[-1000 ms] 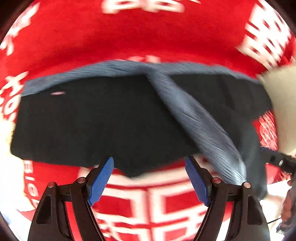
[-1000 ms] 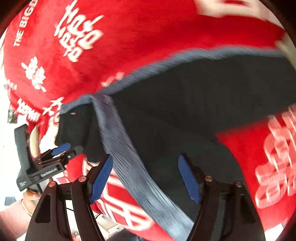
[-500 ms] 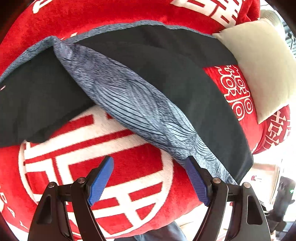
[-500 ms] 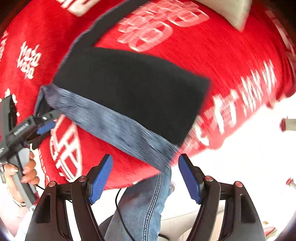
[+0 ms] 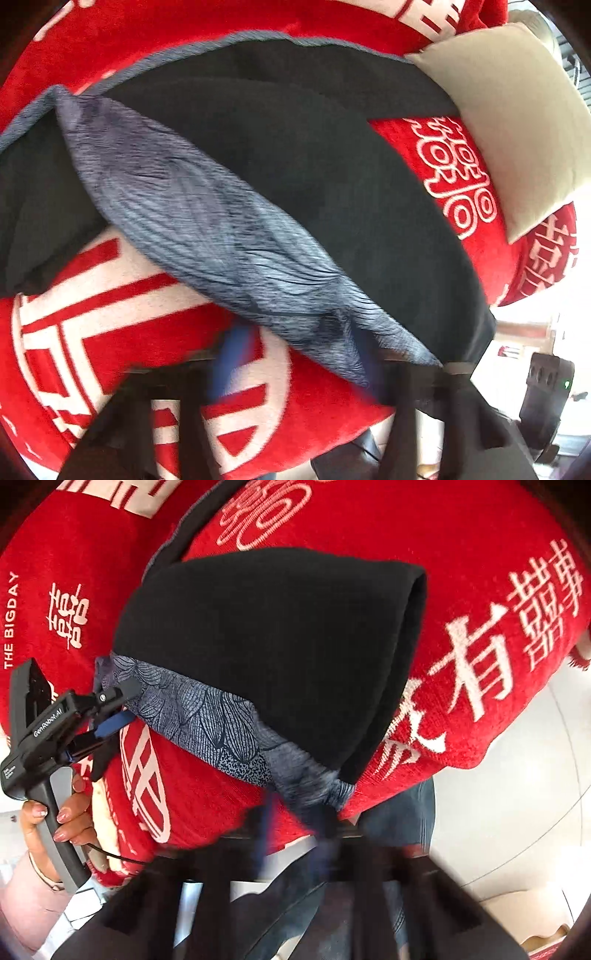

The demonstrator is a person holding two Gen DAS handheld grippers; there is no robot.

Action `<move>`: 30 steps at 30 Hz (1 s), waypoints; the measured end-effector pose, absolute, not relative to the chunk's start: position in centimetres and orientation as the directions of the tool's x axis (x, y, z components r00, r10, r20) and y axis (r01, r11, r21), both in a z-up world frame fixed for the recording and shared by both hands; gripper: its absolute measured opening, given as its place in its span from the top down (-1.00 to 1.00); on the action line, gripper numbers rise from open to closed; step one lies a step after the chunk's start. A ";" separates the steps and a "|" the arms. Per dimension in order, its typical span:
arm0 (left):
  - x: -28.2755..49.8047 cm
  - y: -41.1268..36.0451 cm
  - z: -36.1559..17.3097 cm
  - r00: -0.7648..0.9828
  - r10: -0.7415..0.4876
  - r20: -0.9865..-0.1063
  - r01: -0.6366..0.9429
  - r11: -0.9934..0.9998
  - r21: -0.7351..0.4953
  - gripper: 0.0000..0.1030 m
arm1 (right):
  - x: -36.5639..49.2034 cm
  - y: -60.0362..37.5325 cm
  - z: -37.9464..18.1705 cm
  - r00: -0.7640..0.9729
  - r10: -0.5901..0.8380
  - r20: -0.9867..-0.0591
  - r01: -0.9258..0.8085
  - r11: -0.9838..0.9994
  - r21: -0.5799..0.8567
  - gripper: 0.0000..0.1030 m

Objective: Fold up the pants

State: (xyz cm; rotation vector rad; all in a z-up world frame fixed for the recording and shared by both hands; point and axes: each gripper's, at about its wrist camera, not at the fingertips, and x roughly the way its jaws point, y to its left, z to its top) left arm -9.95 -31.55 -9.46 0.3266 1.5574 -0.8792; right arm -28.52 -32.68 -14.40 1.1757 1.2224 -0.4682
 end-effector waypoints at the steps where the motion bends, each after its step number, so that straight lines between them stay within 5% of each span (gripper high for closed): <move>1: -9.9 -31.7 -9.4 -0.211 -0.279 -0.937 0.650 0.676 -0.348 0.50 | -28.5 -33.1 -13.7 0.356 0.297 -0.886 0.802 0.390 0.453 0.86; 4: -9.3 -32.2 -7.8 -0.249 -0.299 -0.921 0.610 0.691 -0.389 0.68 | -27.7 -34.7 -11.1 0.399 0.318 -0.860 0.763 0.404 0.504 0.88; 17: -2.8 -38.5 -1.4 -0.217 -0.380 -0.899 0.562 0.705 -0.434 0.68 | -17.6 -50.1 -0.7 0.533 0.280 -0.798 0.615 0.519 0.593 0.94; 24: 1.9 -44.2 -0.4 -0.150 -0.400 -0.904 0.579 0.706 -0.408 0.68 | -10.4 -58.4 -0.3 0.515 0.245 -0.822 0.601 0.580 0.550 0.94; 30: 4.7 -47.8 -0.9 -0.010 -0.319 -0.948 0.637 0.728 -0.252 0.67 | -4.2 -64.7 -4.1 0.426 0.227 -0.876 0.623 0.628 0.466 0.94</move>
